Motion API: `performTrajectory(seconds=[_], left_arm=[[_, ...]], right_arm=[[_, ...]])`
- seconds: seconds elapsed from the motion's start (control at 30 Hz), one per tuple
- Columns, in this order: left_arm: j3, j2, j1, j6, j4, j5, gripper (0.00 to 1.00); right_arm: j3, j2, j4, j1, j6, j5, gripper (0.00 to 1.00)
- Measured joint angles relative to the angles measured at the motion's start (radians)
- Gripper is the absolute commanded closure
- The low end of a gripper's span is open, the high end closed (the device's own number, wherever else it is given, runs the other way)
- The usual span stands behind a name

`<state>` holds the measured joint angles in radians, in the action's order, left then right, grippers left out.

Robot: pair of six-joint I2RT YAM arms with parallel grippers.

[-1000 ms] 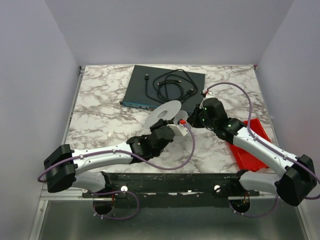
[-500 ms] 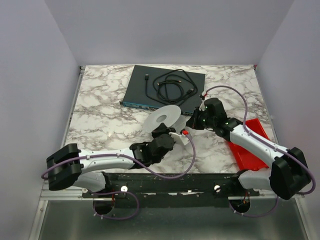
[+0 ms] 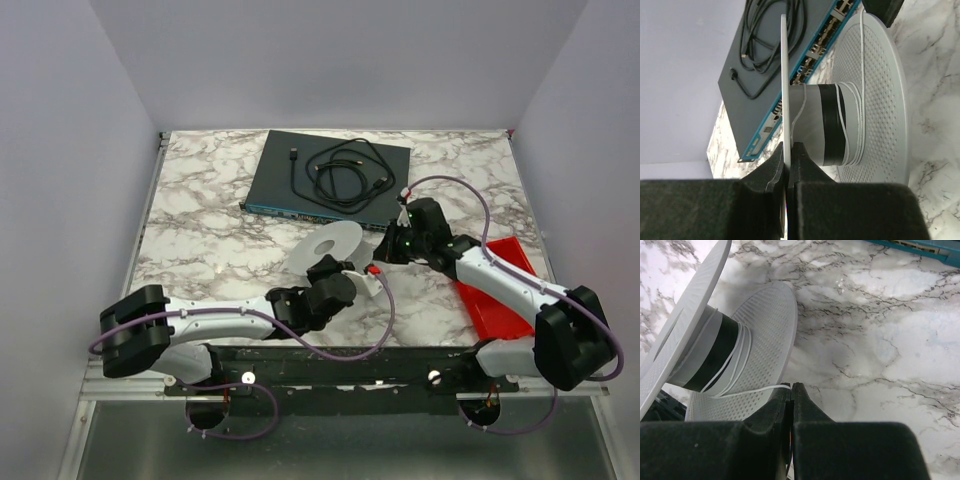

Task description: Wrap the cables

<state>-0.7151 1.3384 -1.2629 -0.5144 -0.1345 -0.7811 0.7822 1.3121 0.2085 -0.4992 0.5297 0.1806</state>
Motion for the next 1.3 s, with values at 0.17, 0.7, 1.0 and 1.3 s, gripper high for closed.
performTrajectory(seconds=[0.17, 0.7, 1.0, 1.3], left_arm=[[-0.048, 0.051, -0.014, 0.057, 0.074, 0.007, 1.0], [-0.108, 0.139, -0.06, 0.047, 0.133, -0.021, 1.0], [-0.123, 0.171, -0.083, 0.04, 0.151, -0.041, 1.0], [-0.125, 0.171, -0.083, 0.04, 0.159, -0.04, 1.0]], right_arm=[[-0.002, 0.03, 0.018, 0.009, -0.003, 0.005, 0.9], [-0.033, 0.045, 0.027, 0.018, 0.021, -0.064, 0.86], [-0.033, 0.092, 0.029, 0.03, 0.044, -0.099, 0.83], [-0.016, 0.092, 0.05, 0.03, 0.047, -0.166, 0.84]])
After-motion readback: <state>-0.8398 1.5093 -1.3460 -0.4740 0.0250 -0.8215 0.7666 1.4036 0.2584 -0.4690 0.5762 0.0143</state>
